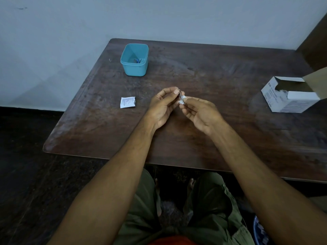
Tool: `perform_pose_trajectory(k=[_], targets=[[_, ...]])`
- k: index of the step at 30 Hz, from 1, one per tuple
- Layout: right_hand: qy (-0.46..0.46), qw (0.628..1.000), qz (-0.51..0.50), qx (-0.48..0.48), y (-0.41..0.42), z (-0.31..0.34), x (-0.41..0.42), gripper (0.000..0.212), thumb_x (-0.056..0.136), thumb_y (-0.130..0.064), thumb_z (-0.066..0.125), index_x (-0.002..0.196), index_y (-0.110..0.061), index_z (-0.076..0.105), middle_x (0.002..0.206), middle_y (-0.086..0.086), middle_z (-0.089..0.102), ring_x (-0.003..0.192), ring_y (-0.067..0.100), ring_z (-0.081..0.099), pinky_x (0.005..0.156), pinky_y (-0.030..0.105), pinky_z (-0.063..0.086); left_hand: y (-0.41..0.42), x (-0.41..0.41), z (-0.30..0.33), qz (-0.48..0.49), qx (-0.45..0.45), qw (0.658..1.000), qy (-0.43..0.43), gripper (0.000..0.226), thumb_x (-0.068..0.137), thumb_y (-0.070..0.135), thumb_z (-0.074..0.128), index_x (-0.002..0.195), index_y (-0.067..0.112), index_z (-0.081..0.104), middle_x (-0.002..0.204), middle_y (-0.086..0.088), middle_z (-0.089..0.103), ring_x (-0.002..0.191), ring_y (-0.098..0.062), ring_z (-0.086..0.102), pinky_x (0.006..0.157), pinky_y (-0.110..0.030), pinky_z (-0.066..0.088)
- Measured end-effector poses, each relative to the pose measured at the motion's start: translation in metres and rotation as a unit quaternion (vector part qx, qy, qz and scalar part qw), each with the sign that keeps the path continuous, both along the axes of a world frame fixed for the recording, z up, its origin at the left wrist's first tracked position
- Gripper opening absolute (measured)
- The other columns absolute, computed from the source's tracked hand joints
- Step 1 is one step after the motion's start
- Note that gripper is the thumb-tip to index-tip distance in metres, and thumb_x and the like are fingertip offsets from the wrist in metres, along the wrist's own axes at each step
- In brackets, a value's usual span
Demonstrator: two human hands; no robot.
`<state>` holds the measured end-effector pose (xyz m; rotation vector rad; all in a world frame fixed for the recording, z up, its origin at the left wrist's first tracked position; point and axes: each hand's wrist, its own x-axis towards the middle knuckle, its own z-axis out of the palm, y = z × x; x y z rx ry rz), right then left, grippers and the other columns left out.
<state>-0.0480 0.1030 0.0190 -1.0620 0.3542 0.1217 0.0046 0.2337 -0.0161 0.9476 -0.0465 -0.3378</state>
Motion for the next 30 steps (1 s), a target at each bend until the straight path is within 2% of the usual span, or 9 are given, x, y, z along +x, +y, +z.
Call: perform_pose_trajectory(k=[2, 5, 8, 11, 16, 18, 23, 27, 30], targets=[[-0.004, 0.999, 0.005, -0.043, -0.003, -0.001, -0.001, 0.005, 0.087, -0.003, 0.063, 0.086, -0.007, 0.066, 0.067, 0.005, 0.072, 0.063, 0.011, 0.067, 0.055, 0.019, 0.054, 0.0, 0.0, 0.002, -0.002, 0.015, 1.0, 0.001, 0.013, 0.093, 0.006, 0.058, 0.1, 0.011, 0.067, 0.088, -0.005, 0.073, 0.081, -0.012, 0.069, 0.074, -0.021, 0.056], [-0.057, 0.972, -0.008, -0.226, -0.009, -0.005, -0.001, 0.008, 0.088, -0.008, 0.065, 0.083, -0.013, 0.068, 0.072, 0.003, 0.071, 0.063, 0.009, 0.066, 0.055, 0.021, 0.054, 0.0, 0.002, 0.004, 0.007, 0.03, 0.999, 0.016, 0.012, 0.093, 0.007, 0.059, 0.101, 0.008, 0.068, 0.086, -0.003, 0.073, 0.08, -0.008, 0.069, 0.07, -0.017, 0.055], [-0.153, 0.906, -0.053, -0.391, -0.014, -0.005, 0.003, 0.006, 0.087, -0.016, 0.066, 0.083, -0.018, 0.07, 0.075, -0.002, 0.071, 0.067, 0.007, 0.066, 0.059, 0.023, 0.054, -0.003, 0.003, 0.005, 0.01, 0.048, 0.998, 0.024, 0.011, 0.092, 0.01, 0.06, 0.098, 0.008, 0.069, 0.086, 0.0, 0.071, 0.076, -0.006, 0.065, 0.067, -0.016, 0.055], [-0.246, 0.828, -0.065, -0.499, -0.015, 0.001, 0.007, 0.007, 0.087, -0.017, 0.065, 0.086, -0.021, 0.07, 0.079, -0.011, 0.07, 0.071, 0.001, 0.065, 0.065, 0.015, 0.052, -0.005, 0.003, 0.005, 0.01, 0.054, 0.998, 0.021, 0.01, 0.092, 0.013, 0.061, 0.095, 0.011, 0.07, 0.083, 0.002, 0.069, 0.07, -0.004, 0.062, 0.062, -0.015, 0.052], [-0.306, 0.734, 0.006, -0.606, -0.004, 0.003, 0.016, 0.014, 0.087, -0.011, 0.064, 0.099, -0.012, 0.071, 0.098, 0.002, 0.069, 0.085, 0.011, 0.065, 0.076, 0.023, 0.053, -0.005, 0.001, 0.004, 0.021, 0.018, 0.999, 0.027, 0.012, 0.095, 0.013, 0.057, 0.091, 0.011, 0.068, 0.075, 0.004, 0.069, 0.067, -0.002, 0.063, 0.061, -0.012, 0.051], [-0.313, 0.727, 0.003, -0.611, -0.001, 0.001, 0.015, 0.015, 0.088, -0.01, 0.063, 0.101, -0.011, 0.07, 0.098, 0.004, 0.068, 0.085, 0.012, 0.064, 0.077, 0.024, 0.053, -0.004, 0.001, 0.003, 0.027, 0.006, 0.999, 0.032, 0.012, 0.095, 0.013, 0.056, 0.092, 0.011, 0.068, 0.075, 0.004, 0.07, 0.066, -0.002, 0.063, 0.058, -0.011, 0.05], [-0.336, 0.716, 0.013, -0.612, 0.003, -0.003, 0.005, 0.015, 0.088, -0.014, 0.064, 0.101, -0.015, 0.07, 0.094, 0.001, 0.067, 0.08, 0.006, 0.061, 0.073, 0.016, 0.048, -0.003, 0.002, 0.001, 0.034, -0.033, 0.998, 0.046, 0.012, 0.096, 0.01, 0.054, 0.093, 0.009, 0.066, 0.082, 0.004, 0.071, 0.07, -0.004, 0.065, 0.06, -0.011, 0.052], [-0.315, 0.727, -0.015, -0.61, 0.003, 0.005, 0.015, 0.01, 0.087, -0.012, 0.064, 0.094, -0.013, 0.071, 0.094, 0.001, 0.069, 0.081, 0.007, 0.061, 0.073, 0.018, 0.05, -0.002, 0.001, 0.001, 0.032, -0.035, 0.998, 0.047, 0.011, 0.095, 0.012, 0.056, 0.09, 0.011, 0.066, 0.075, 0.003, 0.07, 0.068, -0.003, 0.064, 0.062, -0.011, 0.052], [-0.318, 0.733, 0.006, -0.601, 0.005, 0.004, 0.012, 0.013, 0.086, -0.01, 0.064, 0.097, -0.013, 0.071, 0.095, 0.0, 0.069, 0.083, 0.006, 0.062, 0.075, 0.017, 0.05, -0.002, 0.001, 0.001, 0.041, -0.054, 0.997, 0.048, 0.012, 0.095, 0.01, 0.054, 0.09, 0.009, 0.065, 0.074, 0.003, 0.071, 0.066, -0.003, 0.066, 0.06, -0.012, 0.053]])
